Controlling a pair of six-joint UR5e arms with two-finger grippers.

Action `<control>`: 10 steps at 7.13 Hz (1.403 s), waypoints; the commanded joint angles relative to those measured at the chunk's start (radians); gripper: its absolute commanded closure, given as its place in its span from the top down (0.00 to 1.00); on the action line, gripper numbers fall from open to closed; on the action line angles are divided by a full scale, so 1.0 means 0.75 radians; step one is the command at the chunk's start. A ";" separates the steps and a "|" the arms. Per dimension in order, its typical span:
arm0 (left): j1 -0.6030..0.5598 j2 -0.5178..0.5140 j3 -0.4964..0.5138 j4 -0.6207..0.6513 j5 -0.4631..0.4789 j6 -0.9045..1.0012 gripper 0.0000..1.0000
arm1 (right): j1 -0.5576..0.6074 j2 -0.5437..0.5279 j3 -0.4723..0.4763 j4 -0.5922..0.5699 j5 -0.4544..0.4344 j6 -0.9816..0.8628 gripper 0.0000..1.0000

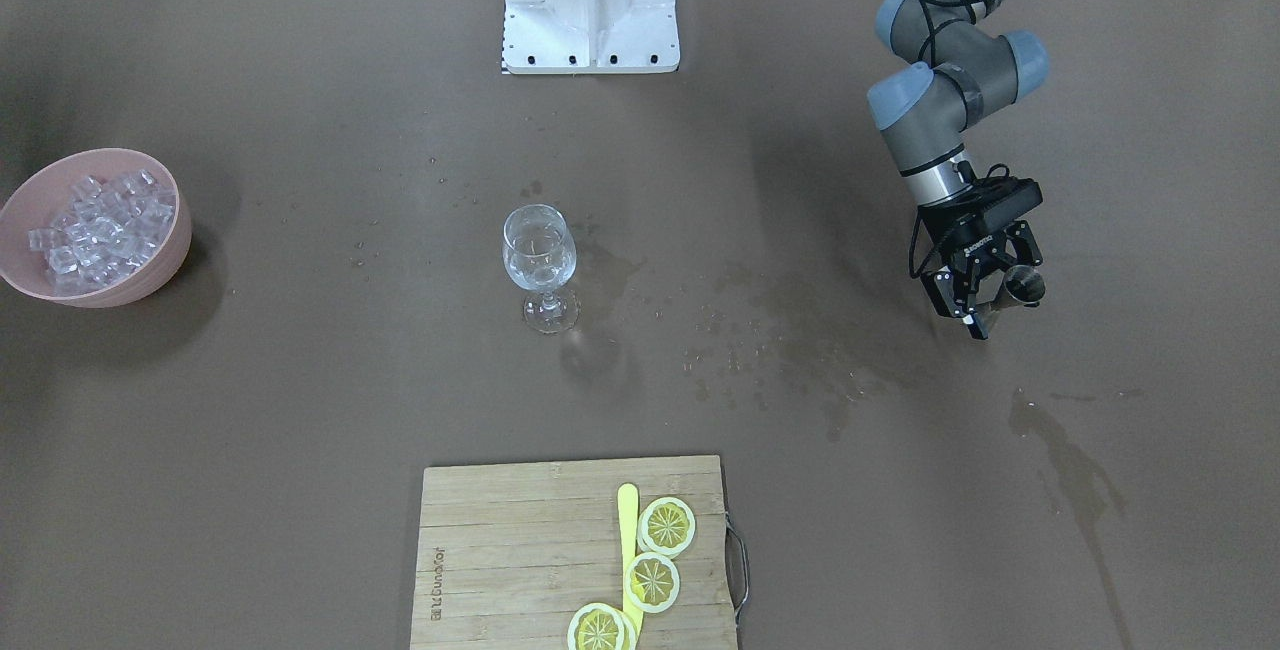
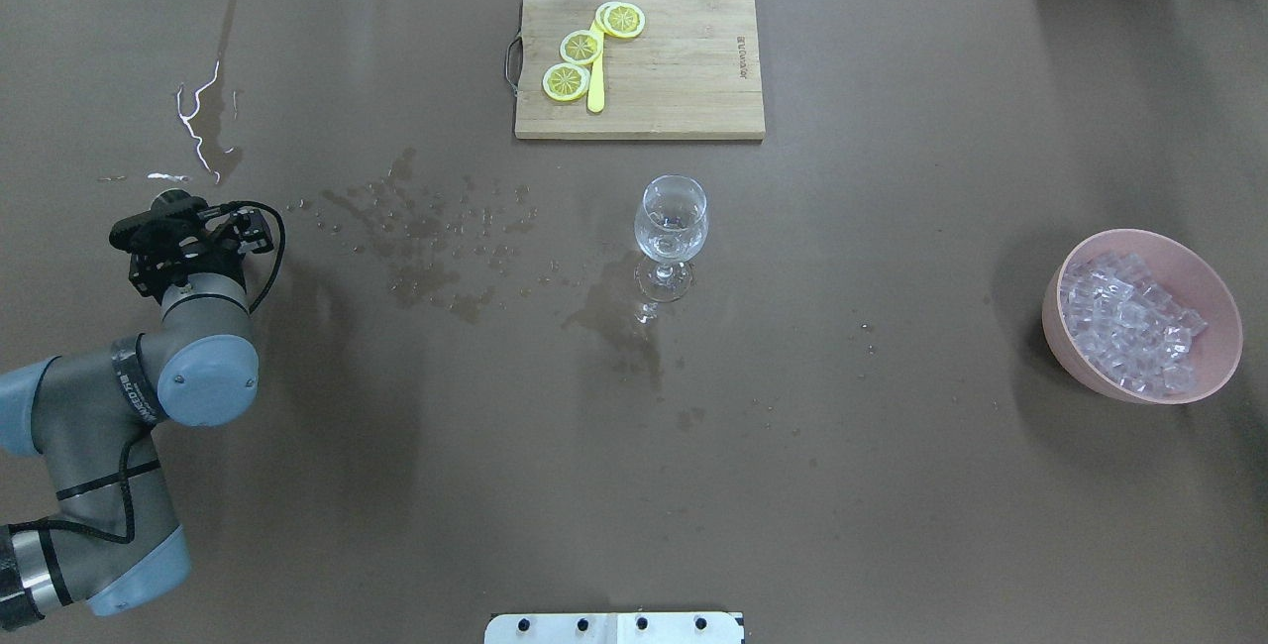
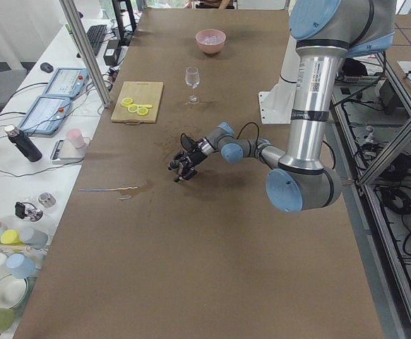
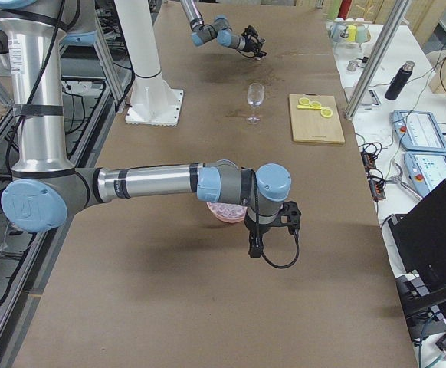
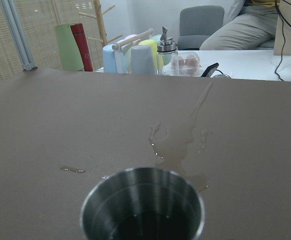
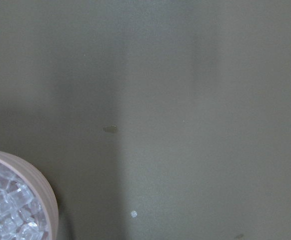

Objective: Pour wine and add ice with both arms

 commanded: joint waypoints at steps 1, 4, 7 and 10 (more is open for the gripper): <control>0.000 0.004 -0.002 0.000 -0.005 0.015 0.52 | -0.007 0.000 0.000 0.000 -0.001 0.005 1.00; 0.000 0.008 -0.063 0.000 0.001 -0.008 0.00 | -0.016 0.000 0.000 0.000 0.002 0.005 1.00; -0.055 0.041 -0.376 0.025 0.008 0.082 0.00 | -0.028 0.002 0.000 0.000 0.004 0.008 1.00; -0.051 -0.071 -0.546 0.027 0.003 0.311 0.00 | -0.028 0.002 0.000 -0.002 0.008 0.010 1.00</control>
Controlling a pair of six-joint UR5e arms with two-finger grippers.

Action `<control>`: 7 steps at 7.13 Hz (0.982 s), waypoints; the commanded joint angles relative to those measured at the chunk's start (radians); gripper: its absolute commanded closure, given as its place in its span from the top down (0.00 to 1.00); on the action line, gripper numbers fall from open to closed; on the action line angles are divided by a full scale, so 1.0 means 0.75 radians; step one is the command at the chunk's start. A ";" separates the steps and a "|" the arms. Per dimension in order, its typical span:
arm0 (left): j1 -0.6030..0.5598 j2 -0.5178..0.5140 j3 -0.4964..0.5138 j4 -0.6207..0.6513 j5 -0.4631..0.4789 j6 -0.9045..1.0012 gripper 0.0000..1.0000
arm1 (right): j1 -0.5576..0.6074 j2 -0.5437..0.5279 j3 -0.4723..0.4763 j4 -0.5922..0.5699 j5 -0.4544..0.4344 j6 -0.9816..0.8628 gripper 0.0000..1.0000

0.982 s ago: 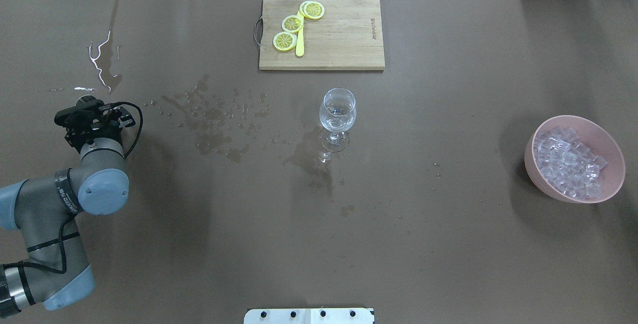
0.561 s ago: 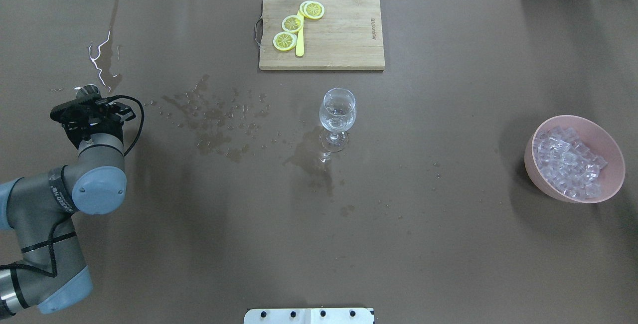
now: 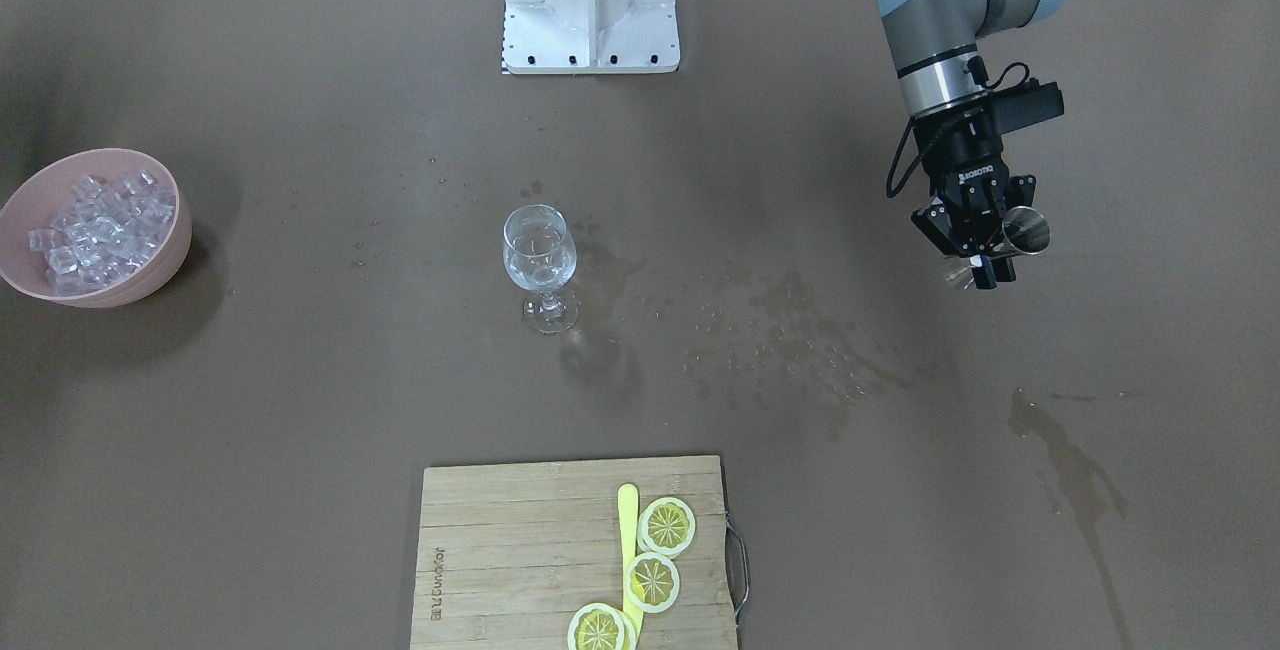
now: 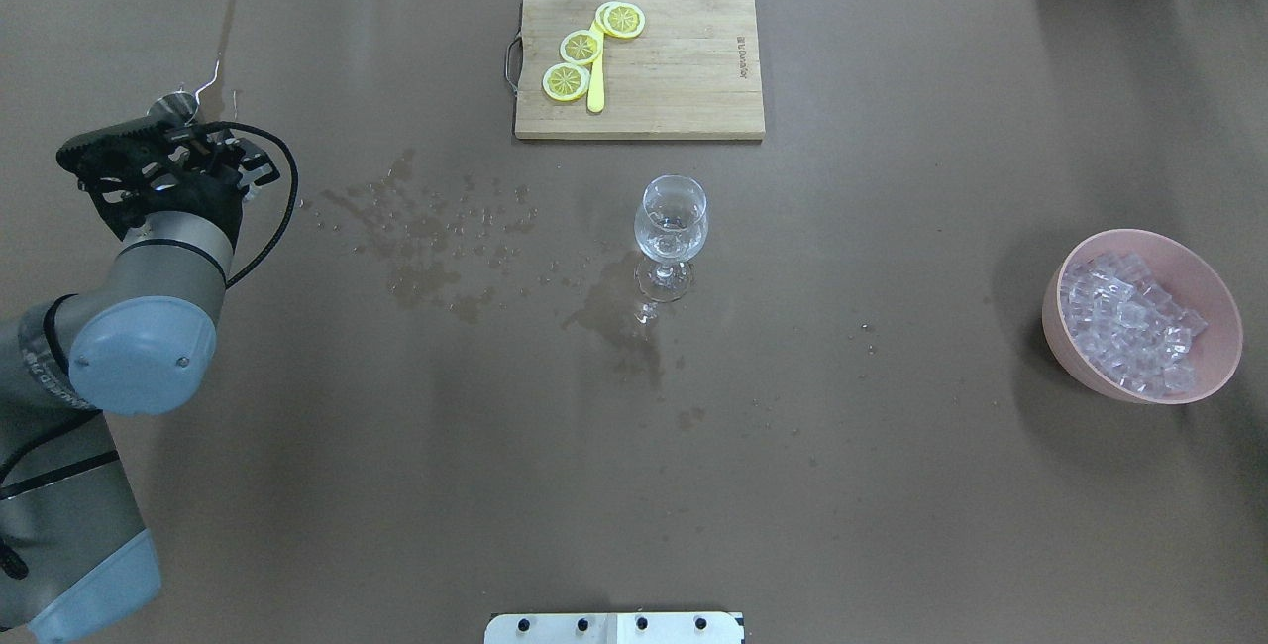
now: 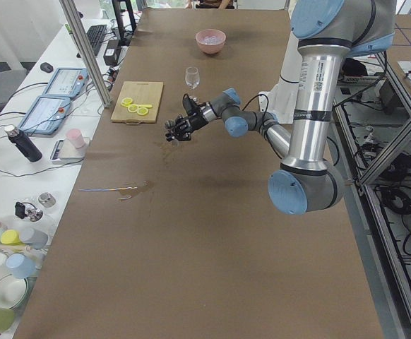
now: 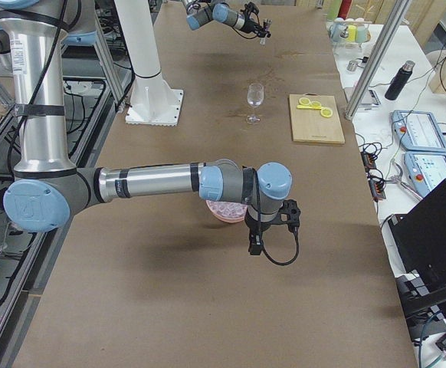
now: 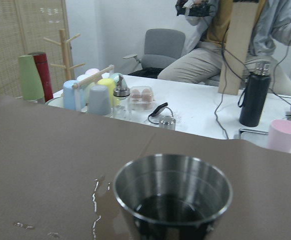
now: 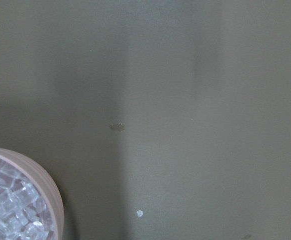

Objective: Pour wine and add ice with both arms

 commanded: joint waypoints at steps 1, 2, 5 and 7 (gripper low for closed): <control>0.015 -0.149 -0.053 0.021 -0.018 0.131 0.00 | 0.000 0.000 -0.001 -0.001 0.002 0.001 1.00; 0.019 -0.258 -0.059 0.032 -0.021 0.225 0.00 | 0.000 0.002 -0.003 -0.001 0.002 0.001 1.00; 0.025 -0.434 -0.064 0.032 -0.377 0.495 0.00 | 0.000 0.004 -0.007 -0.003 0.024 0.007 1.00; 0.025 -0.492 -0.058 0.030 -0.749 0.709 0.00 | 0.000 0.002 -0.016 -0.003 0.032 0.007 1.00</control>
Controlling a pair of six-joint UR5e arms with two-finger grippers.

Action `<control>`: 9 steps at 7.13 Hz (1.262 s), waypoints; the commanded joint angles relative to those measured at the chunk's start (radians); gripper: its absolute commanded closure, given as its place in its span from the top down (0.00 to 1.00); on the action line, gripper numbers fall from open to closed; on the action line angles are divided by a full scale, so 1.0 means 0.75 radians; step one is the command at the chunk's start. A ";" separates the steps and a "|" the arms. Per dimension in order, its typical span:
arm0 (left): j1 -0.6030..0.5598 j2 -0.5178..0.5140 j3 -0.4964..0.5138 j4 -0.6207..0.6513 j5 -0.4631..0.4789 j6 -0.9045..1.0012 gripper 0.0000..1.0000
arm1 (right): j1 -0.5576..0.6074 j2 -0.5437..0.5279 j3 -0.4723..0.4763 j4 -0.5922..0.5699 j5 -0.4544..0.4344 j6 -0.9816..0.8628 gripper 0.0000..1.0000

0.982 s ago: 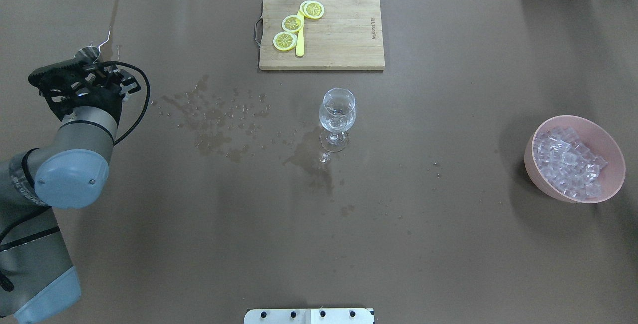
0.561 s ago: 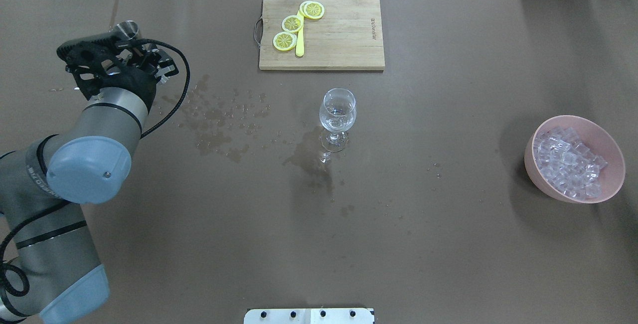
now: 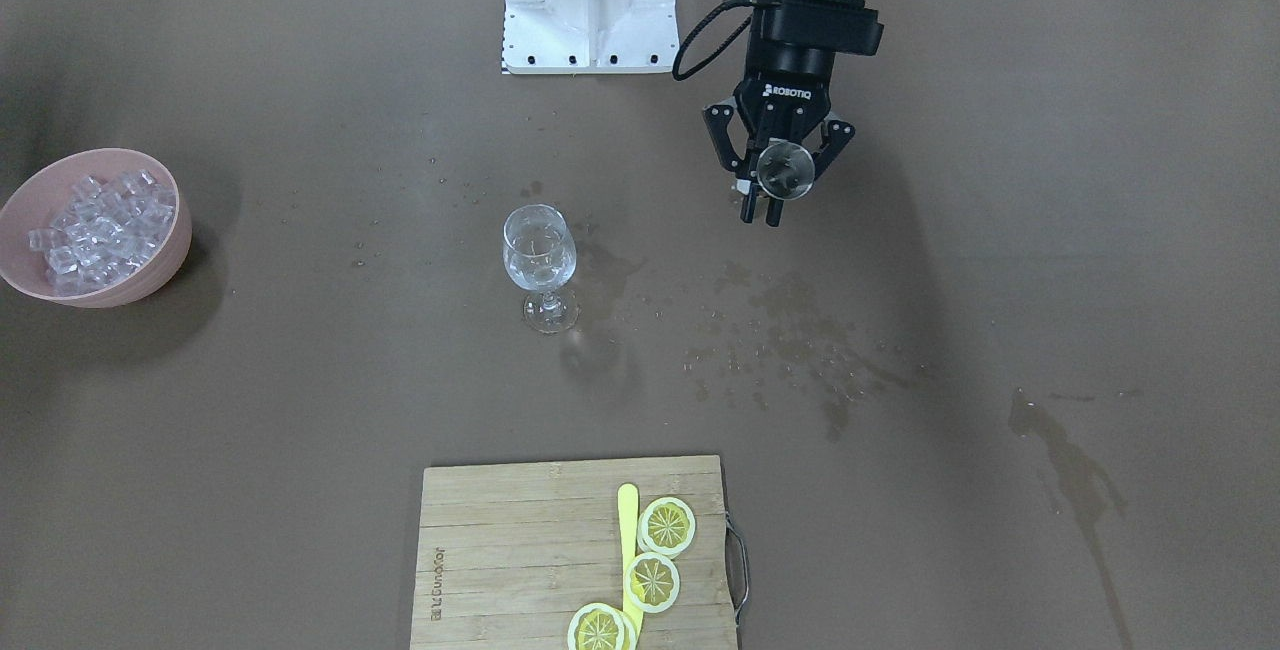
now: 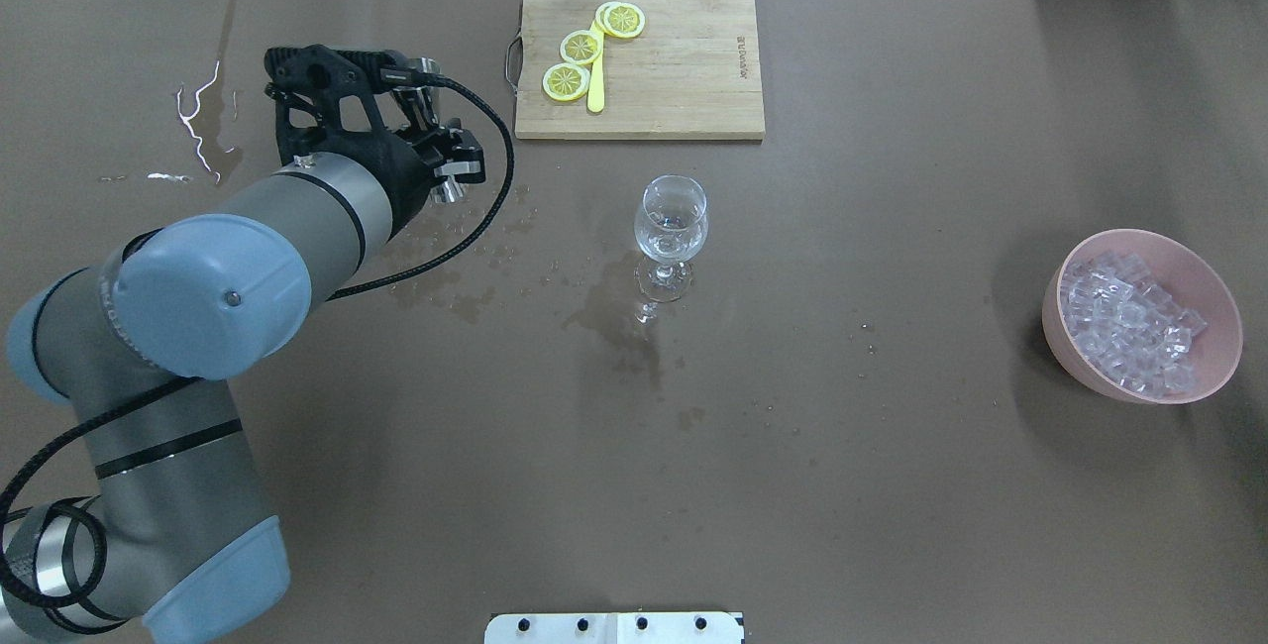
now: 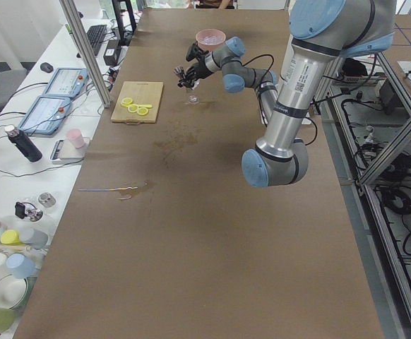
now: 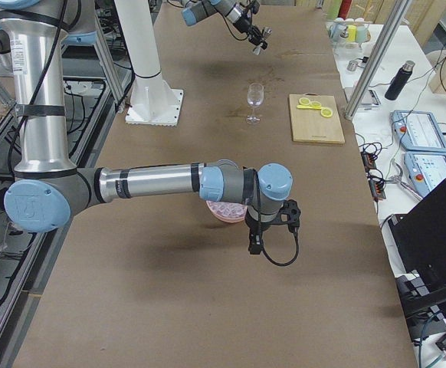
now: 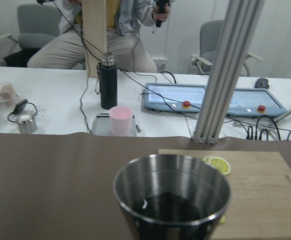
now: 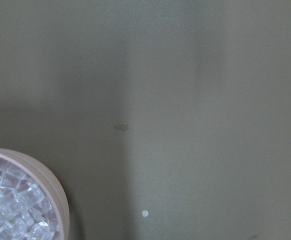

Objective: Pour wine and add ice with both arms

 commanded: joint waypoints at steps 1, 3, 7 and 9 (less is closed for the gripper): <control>0.003 -0.065 0.026 0.000 -0.324 0.225 0.00 | 0.000 0.001 -0.013 0.000 0.009 0.000 1.00; -0.001 -0.145 0.101 -0.003 -0.403 0.279 0.00 | 0.000 -0.001 -0.025 0.000 0.009 0.000 1.00; -0.036 -0.339 0.193 0.171 -0.494 0.371 0.00 | 0.000 -0.003 -0.045 0.000 0.044 0.000 1.00; -0.034 -0.441 0.214 0.358 -0.545 0.413 0.00 | 0.000 -0.001 -0.047 0.002 0.050 0.000 1.00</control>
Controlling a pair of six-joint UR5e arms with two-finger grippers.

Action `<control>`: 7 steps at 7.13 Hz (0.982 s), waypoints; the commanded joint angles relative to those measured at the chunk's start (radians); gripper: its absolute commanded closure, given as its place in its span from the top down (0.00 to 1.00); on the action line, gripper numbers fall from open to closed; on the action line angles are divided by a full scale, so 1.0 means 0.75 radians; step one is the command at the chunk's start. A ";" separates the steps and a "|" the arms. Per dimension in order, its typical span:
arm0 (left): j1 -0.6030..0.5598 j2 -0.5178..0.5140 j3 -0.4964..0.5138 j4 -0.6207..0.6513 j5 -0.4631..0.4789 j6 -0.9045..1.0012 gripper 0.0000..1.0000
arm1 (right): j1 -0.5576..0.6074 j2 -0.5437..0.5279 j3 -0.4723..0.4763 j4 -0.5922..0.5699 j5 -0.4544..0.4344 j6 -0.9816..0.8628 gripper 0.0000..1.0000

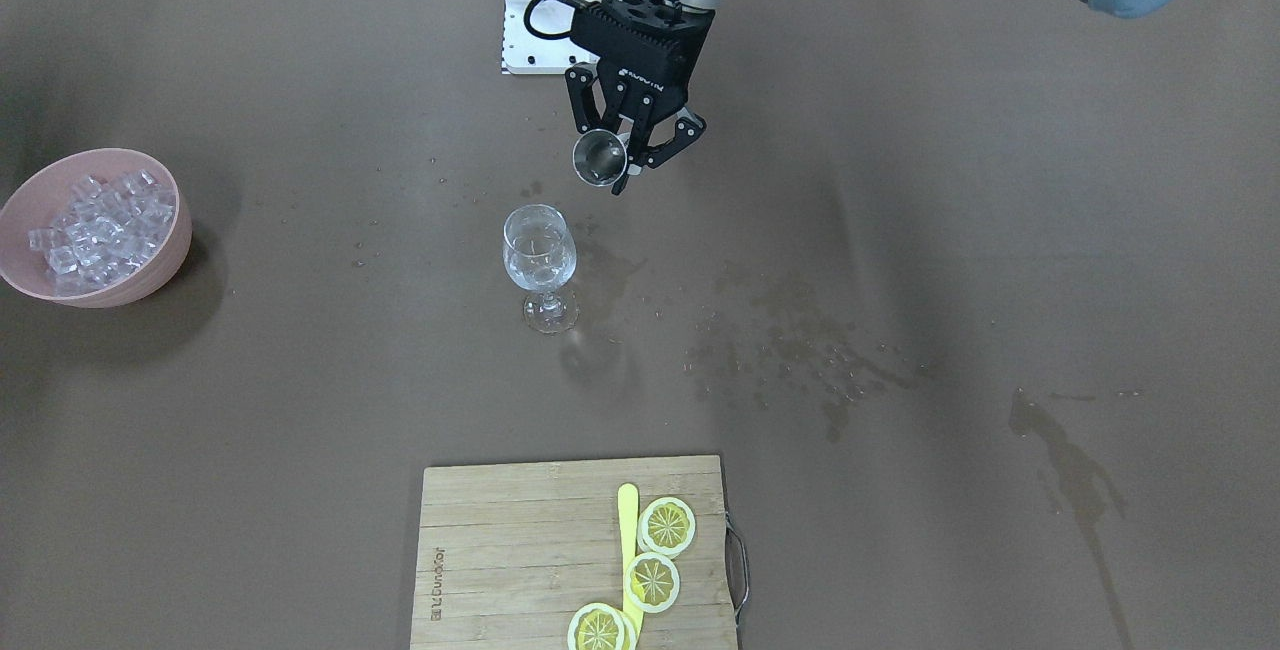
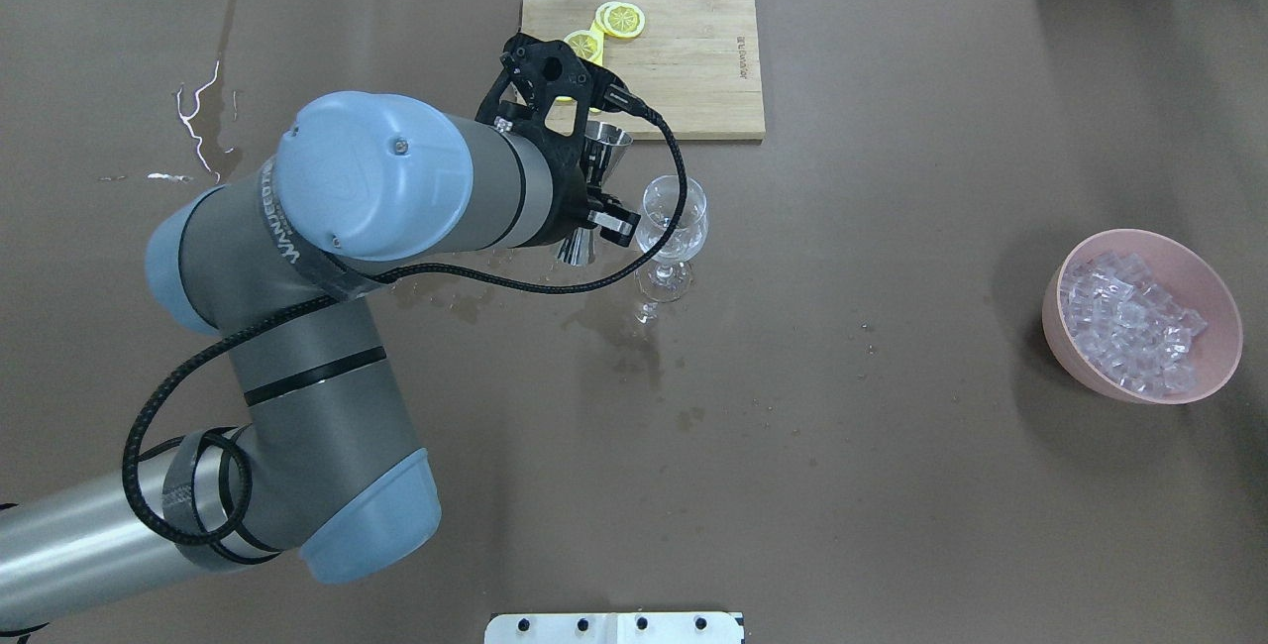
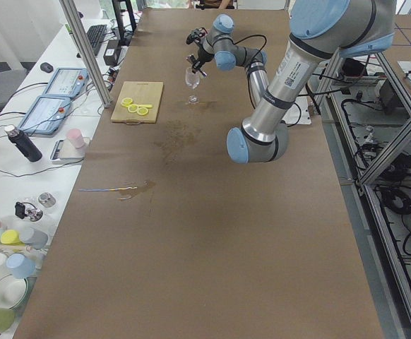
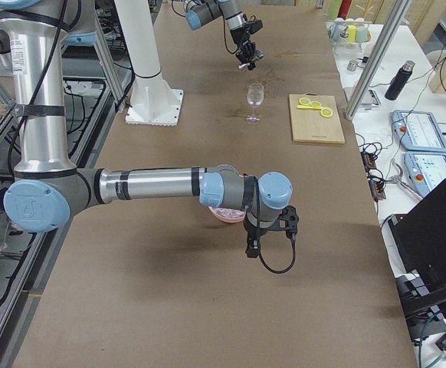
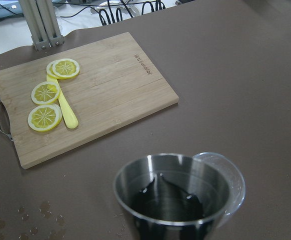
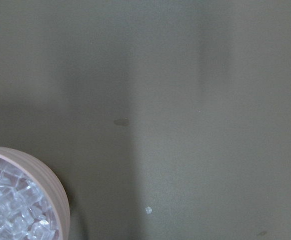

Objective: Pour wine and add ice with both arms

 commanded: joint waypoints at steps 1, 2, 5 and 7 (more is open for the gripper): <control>-0.001 -0.111 0.015 0.226 -0.043 0.064 0.00 | 0.000 0.003 0.000 0.002 0.004 0.000 1.00; -0.001 -0.111 0.029 0.231 -0.043 0.068 0.00 | 0.000 0.005 0.002 0.004 0.002 0.000 1.00; 0.003 -0.174 0.109 0.339 -0.129 0.091 0.00 | 0.000 0.011 0.016 0.004 0.000 -0.002 1.00; 0.005 -0.242 0.127 0.468 -0.131 0.121 0.00 | 0.000 0.017 0.016 0.004 -0.006 -0.004 1.00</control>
